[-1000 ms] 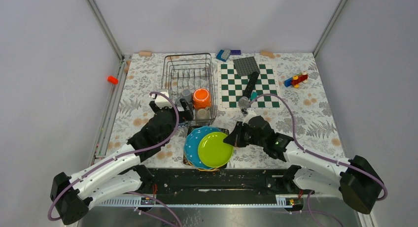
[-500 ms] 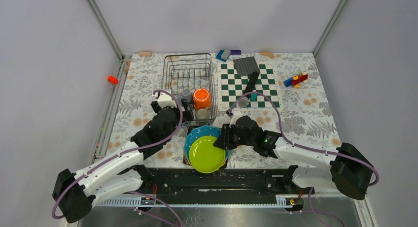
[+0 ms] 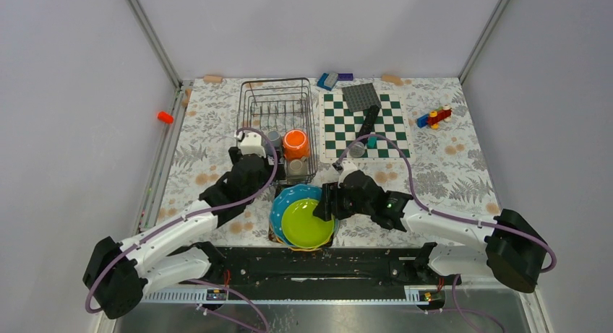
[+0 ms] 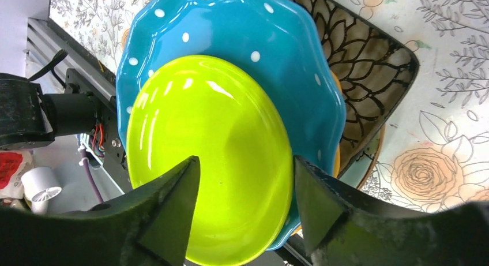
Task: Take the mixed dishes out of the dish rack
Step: Place the plate at the center of the board.
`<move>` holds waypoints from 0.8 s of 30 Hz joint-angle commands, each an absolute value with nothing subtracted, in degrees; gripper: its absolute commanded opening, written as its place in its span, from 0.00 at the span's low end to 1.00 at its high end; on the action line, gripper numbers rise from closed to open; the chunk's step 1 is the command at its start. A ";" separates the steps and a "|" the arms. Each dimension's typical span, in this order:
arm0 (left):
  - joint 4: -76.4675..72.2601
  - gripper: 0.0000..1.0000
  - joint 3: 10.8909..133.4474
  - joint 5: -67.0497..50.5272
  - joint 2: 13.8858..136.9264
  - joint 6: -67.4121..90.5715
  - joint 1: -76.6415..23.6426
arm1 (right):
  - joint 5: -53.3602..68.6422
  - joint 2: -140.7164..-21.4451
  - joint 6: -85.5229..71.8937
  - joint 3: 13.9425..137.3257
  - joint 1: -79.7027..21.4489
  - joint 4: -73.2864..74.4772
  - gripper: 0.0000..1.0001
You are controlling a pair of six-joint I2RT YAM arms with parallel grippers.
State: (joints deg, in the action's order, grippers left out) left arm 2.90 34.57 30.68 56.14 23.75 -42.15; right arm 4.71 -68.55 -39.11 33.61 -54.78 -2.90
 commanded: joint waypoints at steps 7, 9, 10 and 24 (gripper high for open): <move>-0.68 0.99 43.23 14.12 62.18 16.29 -35.99 | -3.65 -62.82 -35.17 37.87 -55.37 4.20 0.97; -0.79 0.99 44.69 9.84 63.99 14.88 -34.04 | -5.68 -61.62 -34.59 38.07 -55.37 5.35 0.99; -0.64 0.99 45.56 7.80 64.94 14.32 -33.23 | -6.60 -60.93 -34.40 38.08 -55.37 5.92 1.00; 10.86 0.99 63.40 1.10 83.15 6.38 -32.15 | -19.50 -44.44 -36.10 31.38 -55.37 11.10 1.00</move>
